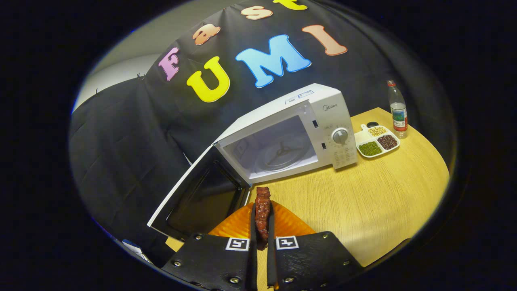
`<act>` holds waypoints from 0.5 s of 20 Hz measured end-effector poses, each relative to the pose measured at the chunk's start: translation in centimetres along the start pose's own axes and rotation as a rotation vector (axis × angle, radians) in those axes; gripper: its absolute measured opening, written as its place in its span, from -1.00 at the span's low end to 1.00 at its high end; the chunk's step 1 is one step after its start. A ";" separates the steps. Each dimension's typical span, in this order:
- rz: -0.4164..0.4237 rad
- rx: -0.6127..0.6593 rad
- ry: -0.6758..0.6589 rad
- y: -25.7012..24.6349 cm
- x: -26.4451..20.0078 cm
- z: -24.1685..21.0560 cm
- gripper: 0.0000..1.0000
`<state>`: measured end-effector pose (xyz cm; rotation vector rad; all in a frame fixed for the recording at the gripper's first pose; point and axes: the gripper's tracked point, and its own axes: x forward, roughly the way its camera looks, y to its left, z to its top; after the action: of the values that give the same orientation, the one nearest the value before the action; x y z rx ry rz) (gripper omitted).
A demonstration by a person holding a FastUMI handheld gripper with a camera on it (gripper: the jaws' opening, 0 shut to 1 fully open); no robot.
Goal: Open the microwave, put the food inside, and close the microwave door.
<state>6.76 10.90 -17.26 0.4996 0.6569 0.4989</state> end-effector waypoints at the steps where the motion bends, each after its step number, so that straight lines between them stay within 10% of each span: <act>1: 0.003 -0.008 -0.002 0.2 1.0 0.6 -0.81; 10: 0.010 -0.023 -0.004 0.1 9.6 2.4 -0.81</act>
<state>14.91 15.89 -19.81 0.4823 0.6448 0.5144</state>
